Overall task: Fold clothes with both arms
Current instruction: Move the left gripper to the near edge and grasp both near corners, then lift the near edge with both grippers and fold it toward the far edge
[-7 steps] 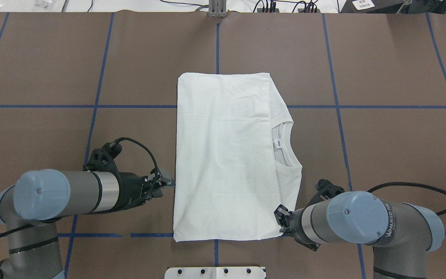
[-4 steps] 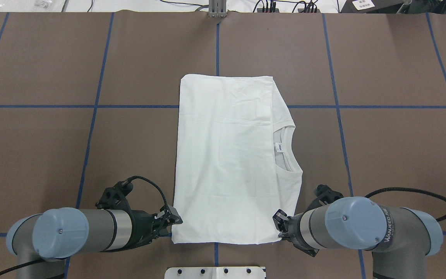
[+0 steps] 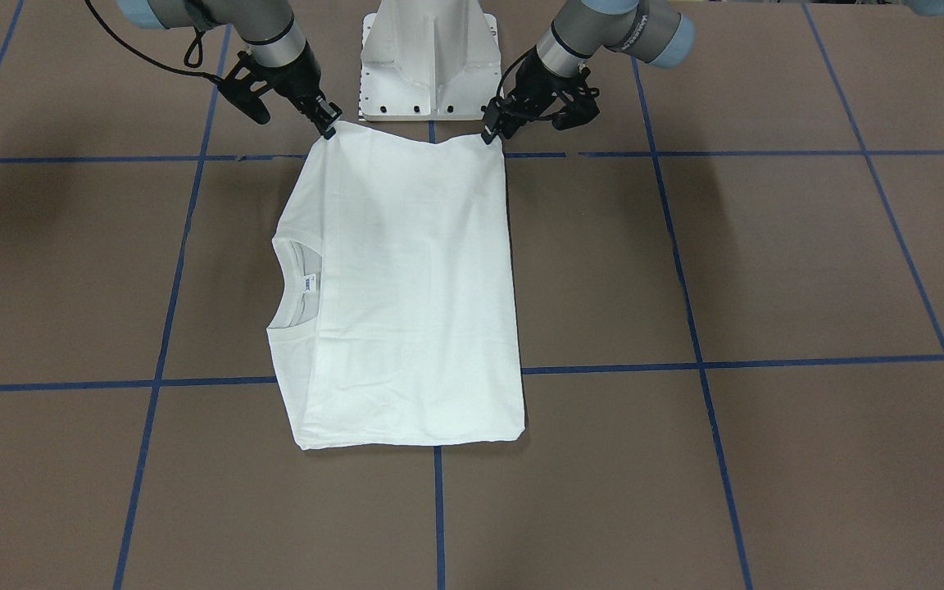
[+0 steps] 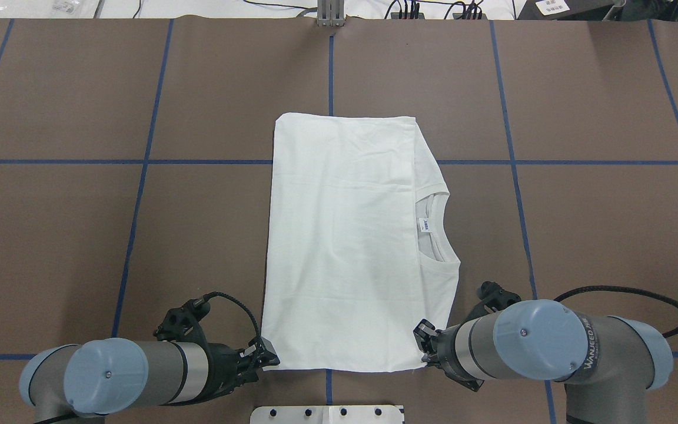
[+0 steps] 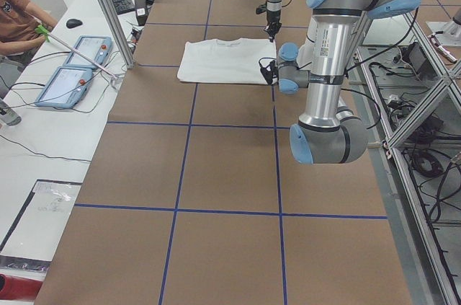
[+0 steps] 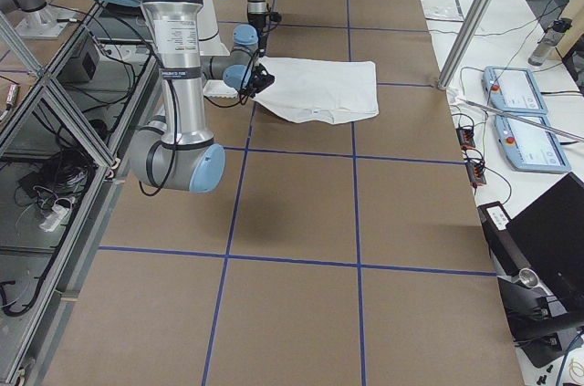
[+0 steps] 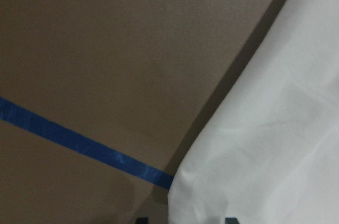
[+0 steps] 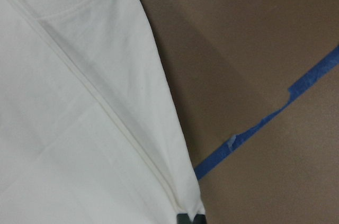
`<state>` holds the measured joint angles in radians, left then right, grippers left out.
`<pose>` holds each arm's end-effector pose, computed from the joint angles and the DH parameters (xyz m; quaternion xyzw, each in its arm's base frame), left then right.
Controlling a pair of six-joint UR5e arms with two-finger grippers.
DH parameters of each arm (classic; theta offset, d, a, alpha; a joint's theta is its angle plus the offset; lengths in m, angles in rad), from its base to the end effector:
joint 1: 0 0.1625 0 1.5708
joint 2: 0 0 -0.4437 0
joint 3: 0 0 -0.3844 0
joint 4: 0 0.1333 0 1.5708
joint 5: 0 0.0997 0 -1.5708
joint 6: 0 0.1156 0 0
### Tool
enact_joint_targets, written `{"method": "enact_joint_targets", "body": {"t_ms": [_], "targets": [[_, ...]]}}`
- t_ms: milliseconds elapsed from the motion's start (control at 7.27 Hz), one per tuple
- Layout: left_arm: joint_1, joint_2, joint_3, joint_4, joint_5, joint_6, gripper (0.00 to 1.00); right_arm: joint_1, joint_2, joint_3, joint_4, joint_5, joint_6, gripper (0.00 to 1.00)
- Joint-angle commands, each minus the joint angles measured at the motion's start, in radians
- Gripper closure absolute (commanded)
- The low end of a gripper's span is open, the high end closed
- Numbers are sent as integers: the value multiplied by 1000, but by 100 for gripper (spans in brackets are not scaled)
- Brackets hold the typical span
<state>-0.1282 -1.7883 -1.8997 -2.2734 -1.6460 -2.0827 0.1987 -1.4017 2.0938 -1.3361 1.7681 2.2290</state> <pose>0.5445 -0.1958 0.3379 -0.1413 0.5677 -0.2342 0.7764 -0.4890 -0.2113 0.3429 -0.1871 -0.4131 0.3298 0.8280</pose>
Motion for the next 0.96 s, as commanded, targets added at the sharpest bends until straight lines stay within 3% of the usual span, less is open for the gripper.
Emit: {"method": "enact_joint_targets", "body": {"t_ms": [0, 138, 688, 825], "targets": [[-1, -3, 1, 0, 0, 0, 73, 2, -2, 6, 0, 2, 0, 100], [1, -5, 1, 0, 0, 1, 100, 2, -3, 11, 0, 4, 0, 100], [-22, 10, -111, 2, -3, 4, 100, 4, -5, 29, 0, 4, 1, 100], [-21, -2, -157, 65, -6, 4, 100, 8, -20, 76, 0, 2, 1, 100]]}}
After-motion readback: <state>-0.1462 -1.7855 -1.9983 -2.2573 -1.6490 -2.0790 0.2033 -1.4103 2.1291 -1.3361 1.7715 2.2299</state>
